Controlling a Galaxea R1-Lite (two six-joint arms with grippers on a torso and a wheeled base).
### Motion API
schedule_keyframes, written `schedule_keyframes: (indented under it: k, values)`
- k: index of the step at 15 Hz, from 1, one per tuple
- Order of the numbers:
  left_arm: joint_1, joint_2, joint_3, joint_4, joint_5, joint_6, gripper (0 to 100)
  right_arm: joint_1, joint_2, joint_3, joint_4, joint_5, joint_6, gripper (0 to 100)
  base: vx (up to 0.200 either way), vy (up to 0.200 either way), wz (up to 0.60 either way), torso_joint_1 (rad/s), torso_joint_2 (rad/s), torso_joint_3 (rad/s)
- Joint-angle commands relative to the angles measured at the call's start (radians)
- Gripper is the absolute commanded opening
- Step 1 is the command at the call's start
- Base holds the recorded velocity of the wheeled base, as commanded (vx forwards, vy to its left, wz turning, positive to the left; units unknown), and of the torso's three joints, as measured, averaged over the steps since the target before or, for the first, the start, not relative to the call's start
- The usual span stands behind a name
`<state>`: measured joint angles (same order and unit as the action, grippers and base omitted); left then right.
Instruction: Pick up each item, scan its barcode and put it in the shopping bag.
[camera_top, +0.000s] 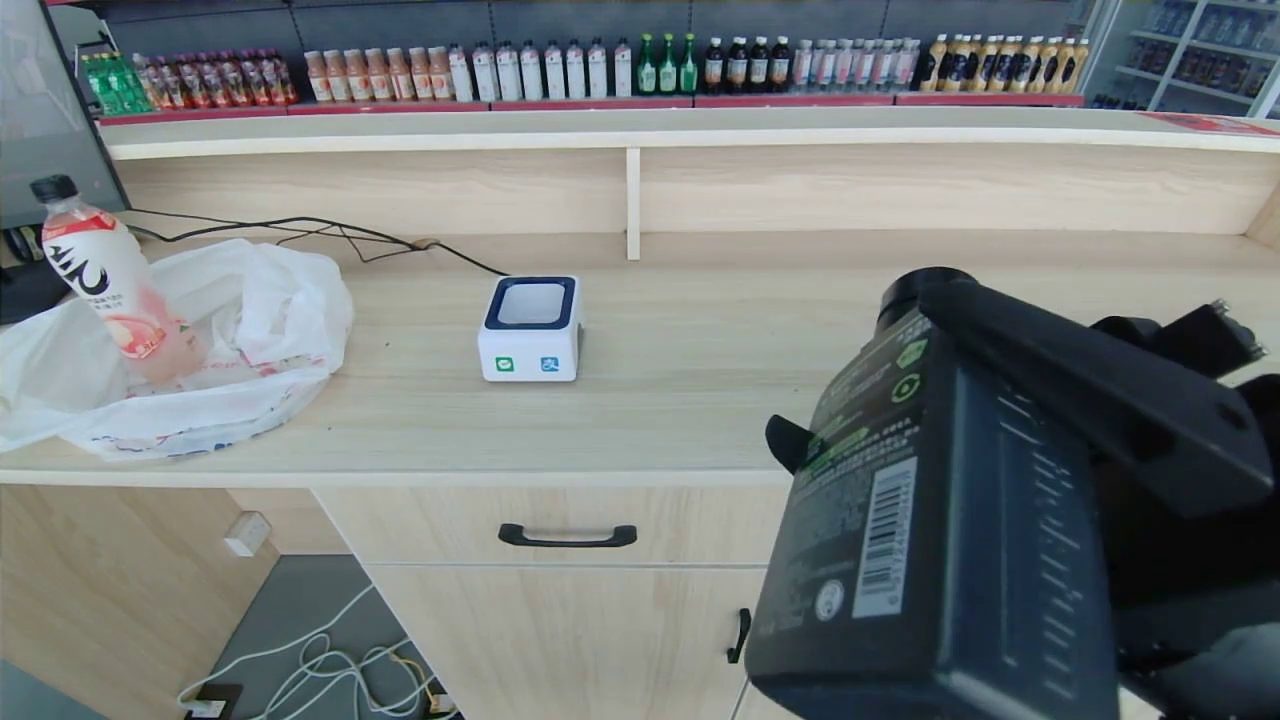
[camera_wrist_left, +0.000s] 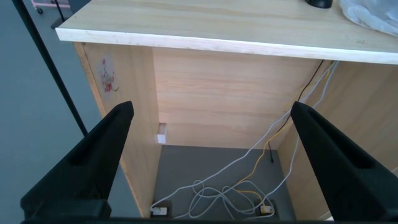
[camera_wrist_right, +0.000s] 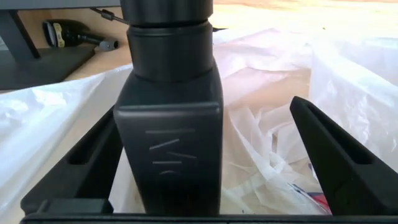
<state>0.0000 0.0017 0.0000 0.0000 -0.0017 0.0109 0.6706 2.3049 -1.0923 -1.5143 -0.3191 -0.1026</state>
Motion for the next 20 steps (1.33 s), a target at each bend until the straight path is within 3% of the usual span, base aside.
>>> schedule_keyframes:
  k: [1,10,17,20]
  values:
    - [0.000,0.000,0.000,0.000,0.000,0.000,100,0.003,-0.051,0.000,0.011,0.000,-0.008,100,0.000,0.000,0.00,0.000,0.00,0.000]
    - [0.000,0.000,0.000,0.000,0.000,0.000,100,0.004,-0.124,0.006,0.009,0.000,-0.009,100,0.000,0.000,0.00,0.000,0.00,0.000]
    - [0.002,0.000,0.000,0.000,0.000,-0.003,100,0.004,-0.269,0.150,-0.030,0.009,0.001,100,0.000,0.000,0.00,0.000,0.00,0.000]
    - [0.000,0.000,0.000,0.000,0.000,0.000,100,0.018,-0.326,0.226,-0.057,0.023,0.076,100,0.000,0.000,0.00,0.000,0.00,0.000]
